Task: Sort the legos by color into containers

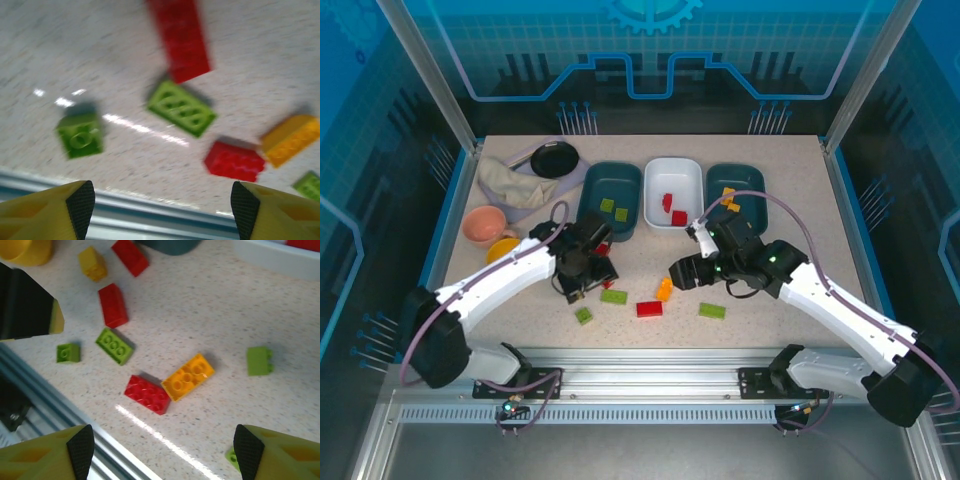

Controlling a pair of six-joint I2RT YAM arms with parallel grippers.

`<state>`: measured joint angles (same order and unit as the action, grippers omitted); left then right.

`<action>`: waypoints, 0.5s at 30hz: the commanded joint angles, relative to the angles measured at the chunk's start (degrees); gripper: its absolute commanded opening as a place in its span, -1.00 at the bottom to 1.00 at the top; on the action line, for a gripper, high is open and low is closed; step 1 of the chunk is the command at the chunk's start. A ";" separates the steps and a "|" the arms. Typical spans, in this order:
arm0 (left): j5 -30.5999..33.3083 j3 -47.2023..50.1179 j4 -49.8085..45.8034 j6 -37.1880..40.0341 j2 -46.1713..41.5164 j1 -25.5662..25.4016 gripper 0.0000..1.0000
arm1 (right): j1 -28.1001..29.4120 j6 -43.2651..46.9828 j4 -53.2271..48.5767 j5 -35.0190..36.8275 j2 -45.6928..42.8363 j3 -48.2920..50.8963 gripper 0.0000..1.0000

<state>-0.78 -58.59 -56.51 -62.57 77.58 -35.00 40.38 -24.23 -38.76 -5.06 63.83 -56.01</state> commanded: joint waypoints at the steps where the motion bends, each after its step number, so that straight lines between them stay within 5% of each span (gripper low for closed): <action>1: 0.21 6.49 -4.66 -7.50 -4.79 -0.33 0.53 | 2.01 3.01 4.90 -6.10 0.56 1.66 0.54; 15: 0.16 19.22 12.39 -8.09 -1.79 1.00 0.49 | 2.25 4.30 7.55 -10.31 4.63 1.64 0.54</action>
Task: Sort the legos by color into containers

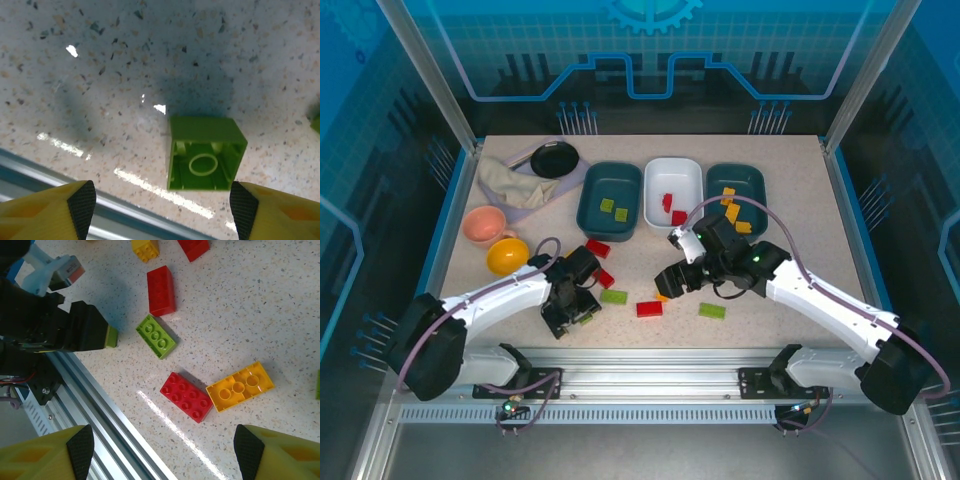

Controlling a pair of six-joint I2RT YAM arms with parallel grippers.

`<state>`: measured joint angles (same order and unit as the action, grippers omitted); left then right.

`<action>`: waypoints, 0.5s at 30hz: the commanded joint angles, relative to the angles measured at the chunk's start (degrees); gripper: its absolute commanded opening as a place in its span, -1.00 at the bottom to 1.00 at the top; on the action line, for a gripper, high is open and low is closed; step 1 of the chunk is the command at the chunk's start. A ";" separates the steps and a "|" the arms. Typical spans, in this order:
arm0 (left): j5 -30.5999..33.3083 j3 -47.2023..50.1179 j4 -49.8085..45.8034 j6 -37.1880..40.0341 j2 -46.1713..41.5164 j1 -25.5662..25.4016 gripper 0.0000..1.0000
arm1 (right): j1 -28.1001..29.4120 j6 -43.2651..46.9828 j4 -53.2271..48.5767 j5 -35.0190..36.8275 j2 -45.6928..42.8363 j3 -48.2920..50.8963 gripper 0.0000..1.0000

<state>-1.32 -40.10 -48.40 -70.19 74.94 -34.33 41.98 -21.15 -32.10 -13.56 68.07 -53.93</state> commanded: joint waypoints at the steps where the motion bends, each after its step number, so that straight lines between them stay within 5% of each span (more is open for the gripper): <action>1: 0.73 0.62 4.66 -0.21 1.21 0.38 0.48 | 0.60 1.20 0.90 -1.83 0.47 -0.45 0.54; 15: 2.42 0.50 5.25 2.67 4.40 1.97 0.22 | 0.61 0.05 1.77 -1.58 2.02 -0.69 0.54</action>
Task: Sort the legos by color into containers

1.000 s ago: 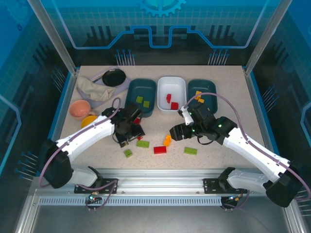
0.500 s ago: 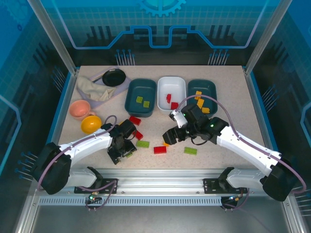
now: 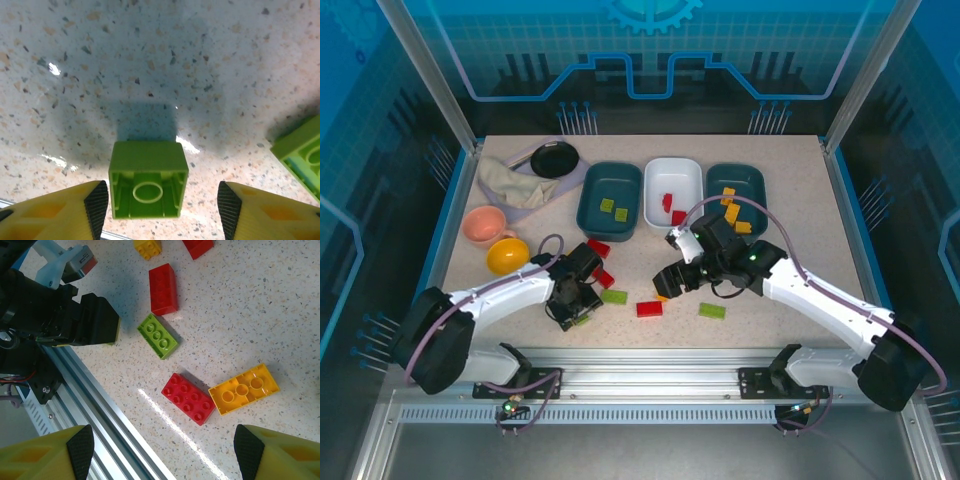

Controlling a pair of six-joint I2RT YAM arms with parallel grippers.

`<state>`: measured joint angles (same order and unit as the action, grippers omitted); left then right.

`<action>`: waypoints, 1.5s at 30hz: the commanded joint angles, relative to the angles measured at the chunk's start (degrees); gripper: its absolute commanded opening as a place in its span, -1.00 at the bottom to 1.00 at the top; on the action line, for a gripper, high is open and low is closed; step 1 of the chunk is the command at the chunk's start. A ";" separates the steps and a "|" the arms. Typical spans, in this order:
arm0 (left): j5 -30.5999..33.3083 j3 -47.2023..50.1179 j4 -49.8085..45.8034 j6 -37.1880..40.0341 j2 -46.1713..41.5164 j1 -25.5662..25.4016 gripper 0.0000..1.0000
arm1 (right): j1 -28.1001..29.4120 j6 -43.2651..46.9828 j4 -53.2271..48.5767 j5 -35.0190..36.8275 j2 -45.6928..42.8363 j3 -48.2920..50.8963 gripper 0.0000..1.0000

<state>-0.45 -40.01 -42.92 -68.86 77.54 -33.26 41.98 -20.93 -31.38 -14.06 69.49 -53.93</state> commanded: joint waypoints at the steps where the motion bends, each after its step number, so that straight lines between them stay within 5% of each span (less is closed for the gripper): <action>1: 1.65 0.49 -0.24 1.67 2.42 1.07 0.19 | 0.68 -0.19 0.99 -1.05 0.65 -0.75 0.54; 10: 3.99 -0.94 -0.06 3.31 1.47 1.43 -0.19 | 0.45 -0.59 1.75 -1.01 0.94 -2.64 0.54; 16: 8.77 -15.52 -8.19 10.96 1.12 2.37 -0.24 | -3.39 -2.49 2.00 1.45 -0.31 -5.68 0.53; 25: 7.12 -44.13 -12.11 23.34 23.05 10.78 -0.24 | -14.32 -11.20 8.91 2.88 -0.36 -6.59 0.54; 33: 8.77 -64.23 -16.87 28.23 44.27 13.56 -0.25 | -16.04 -12.07 5.84 4.00 2.92 -8.29 0.54; 38: 7.96 -68.56 -17.36 29.05 49.48 14.01 -0.06 | -16.14 -11.44 4.00 4.04 3.34 -7.02 0.54; 45: 6.89 -70.63 -17.90 28.88 47.46 13.77 0.46 | -15.14 -6.83 -1.26 6.35 3.22 -6.01 0.53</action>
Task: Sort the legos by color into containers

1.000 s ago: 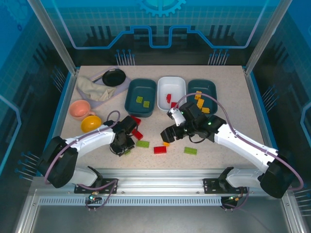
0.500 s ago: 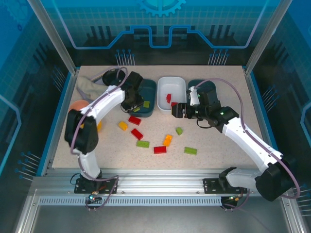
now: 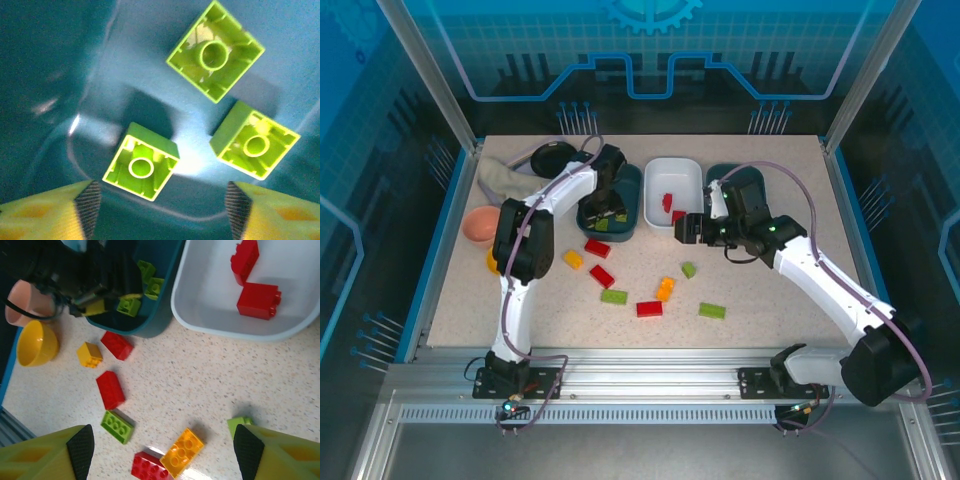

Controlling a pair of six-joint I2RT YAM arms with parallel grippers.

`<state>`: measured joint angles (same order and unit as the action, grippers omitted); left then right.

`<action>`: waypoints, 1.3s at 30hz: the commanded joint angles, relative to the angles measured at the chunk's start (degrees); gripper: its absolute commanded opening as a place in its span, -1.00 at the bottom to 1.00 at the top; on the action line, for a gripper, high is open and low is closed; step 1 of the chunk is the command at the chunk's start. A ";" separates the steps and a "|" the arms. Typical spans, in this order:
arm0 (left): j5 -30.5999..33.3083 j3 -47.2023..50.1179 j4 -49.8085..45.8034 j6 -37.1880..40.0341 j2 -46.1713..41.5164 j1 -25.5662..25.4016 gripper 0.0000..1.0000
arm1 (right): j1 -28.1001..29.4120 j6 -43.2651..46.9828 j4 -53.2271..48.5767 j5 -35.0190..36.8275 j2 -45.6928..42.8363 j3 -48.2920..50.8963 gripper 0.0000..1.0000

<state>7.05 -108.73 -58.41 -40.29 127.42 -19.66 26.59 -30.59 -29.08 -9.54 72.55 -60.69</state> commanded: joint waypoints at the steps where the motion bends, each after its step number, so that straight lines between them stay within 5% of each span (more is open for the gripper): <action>1: -0.63 -2.02 -2.69 0.08 -3.62 0.15 0.50 | 0.69 3.83 -4.30 2.61 0.05 0.68 0.53; 6: -0.46 1.31 -2.15 -1.37 -13.59 -0.62 0.64 | 5.43 10.28 -8.59 7.74 1.45 -2.49 0.52; 12: -0.54 19.98 2.66 -5.85 -34.97 -0.82 0.67 | 16.91 15.88 -9.82 12.28 8.10 -7.22 0.52; 18: 7.52 42.89 -2.22 -16.46 -60.84 -1.69 0.67 | 28.07 19.83 -8.79 11.91 24.18 -20.01 0.51; 23: 10.59 54.13 -9.46 -21.87 -79.38 -1.85 0.67 | 30.01 18.25 -10.73 11.03 39.22 -35.27 0.51; 39: 11.03 52.91 -23.17 -16.58 -94.37 -1.78 0.68 | 29.10 14.52 -25.50 16.49 73.80 -77.71 0.42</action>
<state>17.78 -54.22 -78.41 -58.13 33.89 -21.23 56.49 -14.72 -49.19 5.02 143.48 -134.56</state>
